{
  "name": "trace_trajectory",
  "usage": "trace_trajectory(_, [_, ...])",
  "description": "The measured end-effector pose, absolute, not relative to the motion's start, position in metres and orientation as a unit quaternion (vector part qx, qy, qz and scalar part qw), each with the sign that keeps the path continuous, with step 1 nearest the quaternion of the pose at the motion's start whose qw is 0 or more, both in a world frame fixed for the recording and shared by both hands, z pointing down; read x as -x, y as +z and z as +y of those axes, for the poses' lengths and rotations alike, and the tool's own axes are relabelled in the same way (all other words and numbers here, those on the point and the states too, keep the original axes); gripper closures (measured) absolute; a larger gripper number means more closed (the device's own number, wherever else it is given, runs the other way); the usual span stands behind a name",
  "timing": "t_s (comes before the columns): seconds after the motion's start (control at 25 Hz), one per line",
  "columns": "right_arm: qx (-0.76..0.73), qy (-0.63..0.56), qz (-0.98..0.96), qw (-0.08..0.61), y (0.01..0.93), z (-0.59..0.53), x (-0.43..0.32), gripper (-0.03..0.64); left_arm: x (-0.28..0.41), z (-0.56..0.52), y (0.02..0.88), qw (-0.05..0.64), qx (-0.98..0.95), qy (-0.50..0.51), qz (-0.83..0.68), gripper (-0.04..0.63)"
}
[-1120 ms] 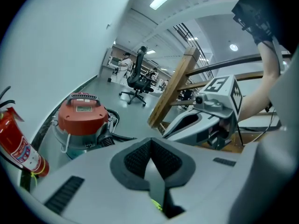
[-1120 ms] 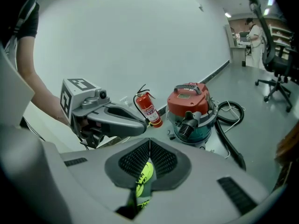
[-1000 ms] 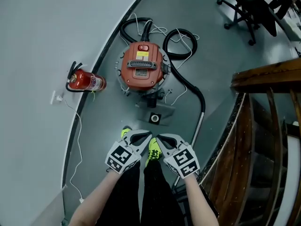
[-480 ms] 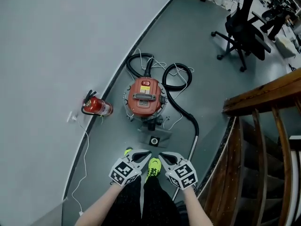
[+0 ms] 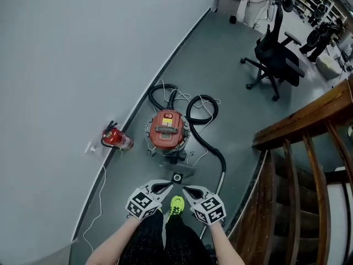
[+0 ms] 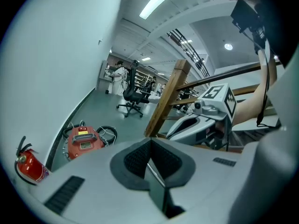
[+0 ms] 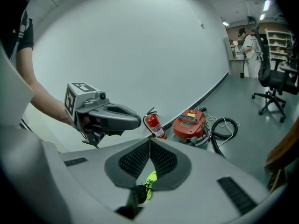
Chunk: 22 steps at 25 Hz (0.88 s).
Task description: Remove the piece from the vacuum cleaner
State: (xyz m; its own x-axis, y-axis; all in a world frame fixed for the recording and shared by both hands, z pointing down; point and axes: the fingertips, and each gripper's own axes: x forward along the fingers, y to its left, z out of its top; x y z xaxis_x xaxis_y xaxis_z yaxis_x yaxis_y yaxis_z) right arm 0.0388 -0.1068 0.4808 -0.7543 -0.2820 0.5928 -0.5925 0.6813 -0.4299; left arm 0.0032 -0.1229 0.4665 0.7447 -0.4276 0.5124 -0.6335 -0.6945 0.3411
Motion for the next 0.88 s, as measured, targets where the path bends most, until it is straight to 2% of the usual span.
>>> trace_trajectory(0.88, [-0.229,0.325,-0.889,0.226,0.426,-0.088,-0.046,0.600,0.012,-0.107,0.387,0.251,-0.889,0.164,-0.345,0.585])
